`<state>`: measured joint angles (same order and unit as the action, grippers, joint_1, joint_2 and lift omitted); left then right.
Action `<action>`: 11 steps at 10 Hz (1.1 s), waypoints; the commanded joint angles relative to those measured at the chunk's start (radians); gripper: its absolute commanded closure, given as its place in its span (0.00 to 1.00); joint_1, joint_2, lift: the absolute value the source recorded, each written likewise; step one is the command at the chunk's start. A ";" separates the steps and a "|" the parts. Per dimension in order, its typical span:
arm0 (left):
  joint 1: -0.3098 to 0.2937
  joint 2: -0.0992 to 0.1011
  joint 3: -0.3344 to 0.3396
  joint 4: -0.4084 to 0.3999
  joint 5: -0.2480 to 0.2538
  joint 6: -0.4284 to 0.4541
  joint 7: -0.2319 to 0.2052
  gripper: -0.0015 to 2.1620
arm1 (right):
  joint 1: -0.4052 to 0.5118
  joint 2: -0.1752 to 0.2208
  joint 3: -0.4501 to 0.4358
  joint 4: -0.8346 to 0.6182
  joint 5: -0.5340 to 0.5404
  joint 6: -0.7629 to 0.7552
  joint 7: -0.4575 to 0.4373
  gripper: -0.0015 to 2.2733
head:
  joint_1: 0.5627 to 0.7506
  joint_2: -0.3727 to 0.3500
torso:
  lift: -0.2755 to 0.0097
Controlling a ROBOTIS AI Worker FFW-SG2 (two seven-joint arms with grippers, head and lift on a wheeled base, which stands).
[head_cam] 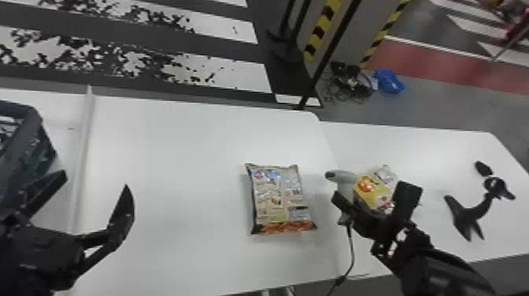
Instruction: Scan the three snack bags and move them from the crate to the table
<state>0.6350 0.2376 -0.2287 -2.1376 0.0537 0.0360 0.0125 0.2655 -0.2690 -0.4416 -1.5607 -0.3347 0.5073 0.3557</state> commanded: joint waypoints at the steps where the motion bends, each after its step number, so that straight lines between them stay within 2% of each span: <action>1: 0.000 0.000 0.005 -0.001 0.000 0.009 0.001 0.01 | -0.069 -0.022 0.026 0.114 0.037 -0.032 0.005 0.95 | 0.70 0.03 | 0.75; 2: -0.001 0.000 0.005 -0.001 -0.002 0.009 0.001 0.01 | -0.103 -0.039 0.044 0.180 0.056 -0.048 0.020 0.91 | 0.70 0.03 | 0.75; 3: -0.001 -0.001 0.005 -0.002 -0.002 0.012 0.001 0.01 | -0.123 -0.047 0.054 0.226 0.074 -0.075 0.022 0.77 | 0.70 0.03 | 0.75; 4: -0.005 -0.001 0.003 -0.002 -0.003 0.015 0.001 0.01 | -0.134 -0.053 0.060 0.252 0.083 -0.085 0.023 0.51 | 0.70 0.03 | 0.75; 5: -0.008 -0.001 0.000 -0.001 -0.003 0.019 0.001 0.01 | -0.134 -0.058 0.061 0.257 0.083 -0.085 0.025 0.10 | 0.70 0.03 | 0.75; 6: -0.009 -0.003 -0.004 -0.001 -0.003 0.022 0.001 0.01 | -0.115 -0.059 0.054 0.243 0.074 -0.091 0.032 0.00 | 0.70 0.03 | 0.75; 8: -0.009 -0.004 -0.006 -0.001 -0.008 0.025 0.001 0.01 | 0.001 -0.050 0.024 0.073 -0.007 -0.146 0.032 0.03 | 0.70 0.03 | 0.75; 9: -0.008 -0.004 -0.008 -0.001 -0.008 0.022 0.001 0.01 | 0.044 -0.050 0.008 -0.001 -0.061 -0.131 0.078 0.03 | 0.70 0.03 | 0.75; 10: -0.008 -0.004 -0.009 -0.001 -0.009 0.022 0.001 0.01 | 0.046 -0.050 -0.023 -0.047 -0.104 0.023 0.201 0.03 | 0.70 0.03 | 0.75; 11: -0.008 -0.006 -0.017 0.001 -0.021 0.022 0.009 0.01 | 0.020 -0.052 -0.039 -0.053 -0.132 0.176 0.281 0.03 | 0.70 0.03 | 0.75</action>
<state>0.6274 0.2326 -0.2410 -2.1379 0.0403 0.0576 0.0190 0.2992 -0.3193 -0.4689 -1.6048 -0.4461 0.5881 0.6290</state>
